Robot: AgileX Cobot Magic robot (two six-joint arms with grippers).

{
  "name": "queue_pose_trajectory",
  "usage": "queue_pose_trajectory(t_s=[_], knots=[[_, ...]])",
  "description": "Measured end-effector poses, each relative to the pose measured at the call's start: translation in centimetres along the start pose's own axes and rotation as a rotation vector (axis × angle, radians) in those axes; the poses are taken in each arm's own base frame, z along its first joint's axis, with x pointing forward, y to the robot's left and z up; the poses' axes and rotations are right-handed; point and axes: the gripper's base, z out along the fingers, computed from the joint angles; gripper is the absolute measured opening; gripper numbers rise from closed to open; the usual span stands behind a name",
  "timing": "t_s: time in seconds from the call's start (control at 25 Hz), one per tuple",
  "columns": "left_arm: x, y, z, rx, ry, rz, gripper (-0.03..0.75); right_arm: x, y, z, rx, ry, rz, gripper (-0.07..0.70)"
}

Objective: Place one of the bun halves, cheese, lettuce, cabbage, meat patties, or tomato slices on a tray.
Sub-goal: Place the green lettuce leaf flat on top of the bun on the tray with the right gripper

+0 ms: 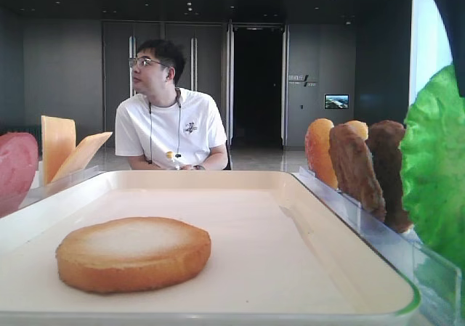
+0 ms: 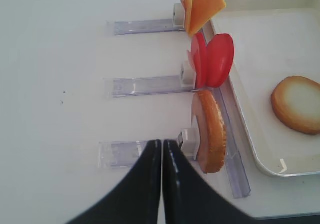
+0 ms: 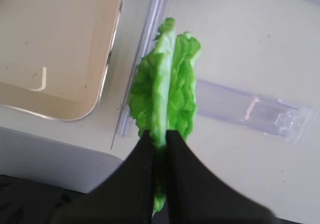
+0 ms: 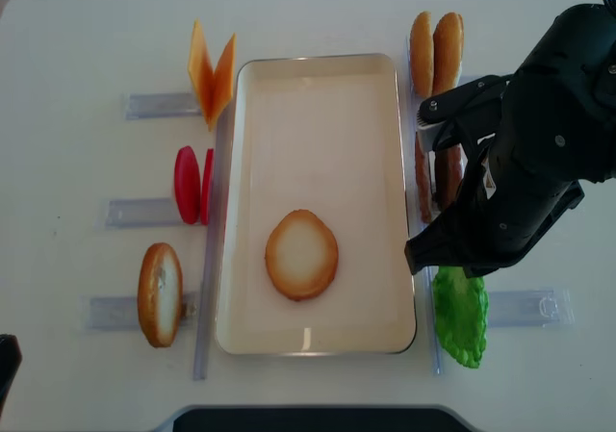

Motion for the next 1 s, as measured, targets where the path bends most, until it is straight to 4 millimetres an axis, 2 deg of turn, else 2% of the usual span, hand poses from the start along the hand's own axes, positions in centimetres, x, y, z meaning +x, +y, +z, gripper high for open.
queue_pose_trajectory(t_s=[0.48,0.84,1.0], knots=[[0.0,0.0,0.0,0.0,0.0,0.0,0.0,-0.1,0.0,0.0,-0.036,0.008,0.009,0.044],[0.0,0.0,0.0,0.0,0.0,0.0,0.0,-1.4,-4.0,-0.1,-0.105,0.021,0.14,0.044],[0.0,0.0,0.0,0.0,0.0,0.0,0.0,-1.3,-5.8,-0.7,-0.135,0.01,0.197,0.044]])
